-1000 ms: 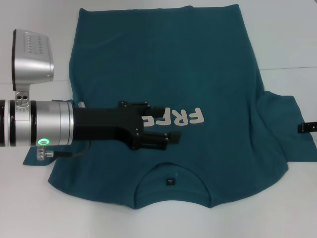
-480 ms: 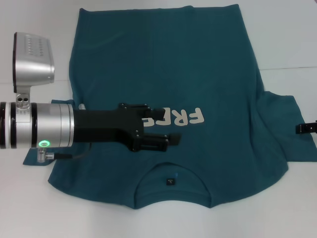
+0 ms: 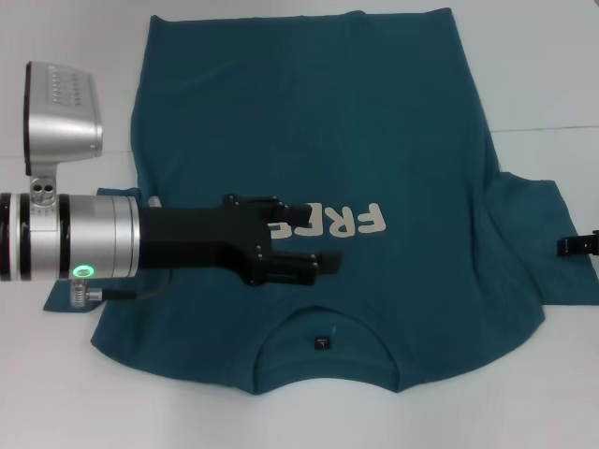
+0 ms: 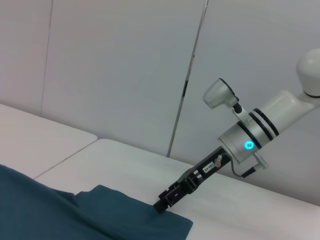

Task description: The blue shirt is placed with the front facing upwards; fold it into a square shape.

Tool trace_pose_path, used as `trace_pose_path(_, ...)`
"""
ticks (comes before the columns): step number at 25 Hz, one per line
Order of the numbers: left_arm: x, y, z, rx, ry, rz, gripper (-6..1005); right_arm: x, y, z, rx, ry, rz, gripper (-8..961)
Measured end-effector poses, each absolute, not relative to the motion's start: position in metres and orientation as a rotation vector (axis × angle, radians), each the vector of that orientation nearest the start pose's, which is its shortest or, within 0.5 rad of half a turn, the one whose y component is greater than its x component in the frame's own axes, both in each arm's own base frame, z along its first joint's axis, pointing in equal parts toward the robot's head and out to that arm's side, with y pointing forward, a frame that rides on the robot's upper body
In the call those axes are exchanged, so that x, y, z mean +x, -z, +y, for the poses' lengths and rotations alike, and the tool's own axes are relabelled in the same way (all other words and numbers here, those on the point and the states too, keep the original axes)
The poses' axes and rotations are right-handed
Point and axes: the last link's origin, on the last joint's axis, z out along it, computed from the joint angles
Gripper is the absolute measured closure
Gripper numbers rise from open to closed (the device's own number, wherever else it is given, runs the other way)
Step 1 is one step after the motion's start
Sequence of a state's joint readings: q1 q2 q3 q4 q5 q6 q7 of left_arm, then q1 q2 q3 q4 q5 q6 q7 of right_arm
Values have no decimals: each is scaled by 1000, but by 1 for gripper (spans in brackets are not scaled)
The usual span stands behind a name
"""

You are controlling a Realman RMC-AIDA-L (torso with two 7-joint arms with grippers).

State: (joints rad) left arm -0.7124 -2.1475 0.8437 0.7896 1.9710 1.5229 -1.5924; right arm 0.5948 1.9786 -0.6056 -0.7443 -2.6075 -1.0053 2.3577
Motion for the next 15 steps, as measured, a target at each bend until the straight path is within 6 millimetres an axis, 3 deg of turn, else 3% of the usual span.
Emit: trace_pose_path(15, -161, 24, 371, -2885, 711, -475, 164, 364, -78, 390, -1844, -60, 1470, 217)
